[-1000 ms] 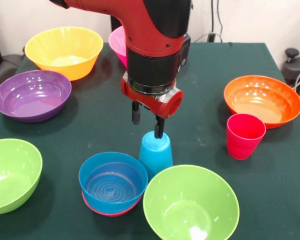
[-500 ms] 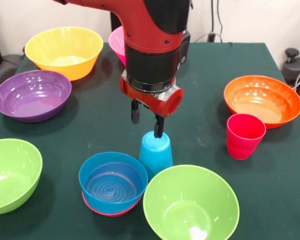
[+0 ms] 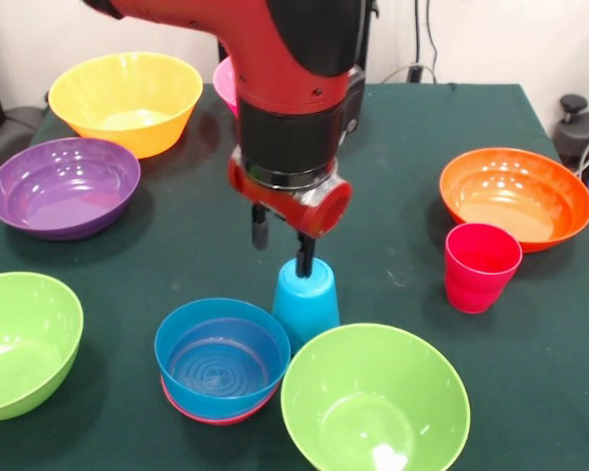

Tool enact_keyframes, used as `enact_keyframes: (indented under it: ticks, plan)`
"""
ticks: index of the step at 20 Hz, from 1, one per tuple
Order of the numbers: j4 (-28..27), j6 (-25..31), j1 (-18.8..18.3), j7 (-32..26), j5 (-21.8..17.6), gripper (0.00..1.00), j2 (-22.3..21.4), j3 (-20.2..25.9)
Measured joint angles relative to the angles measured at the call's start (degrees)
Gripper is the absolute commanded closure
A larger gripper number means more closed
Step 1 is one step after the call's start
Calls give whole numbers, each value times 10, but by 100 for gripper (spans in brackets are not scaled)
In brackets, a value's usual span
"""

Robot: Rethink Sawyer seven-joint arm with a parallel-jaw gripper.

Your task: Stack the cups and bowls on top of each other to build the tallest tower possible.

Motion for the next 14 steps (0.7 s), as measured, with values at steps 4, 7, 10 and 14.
enact_keyframes:
  ticks: [4, 7, 10, 14]
  plan:
    - [-30, 0, -19, 0, 0, 0, 18, 3]
    - [-50, 0, -35, 0, 0, 0, 32, 5]
    - [-60, 0, -49, 0, -1, 0, 41, 6]
    - [-61, 0, -60, 0, -1, 0, 46, 8]
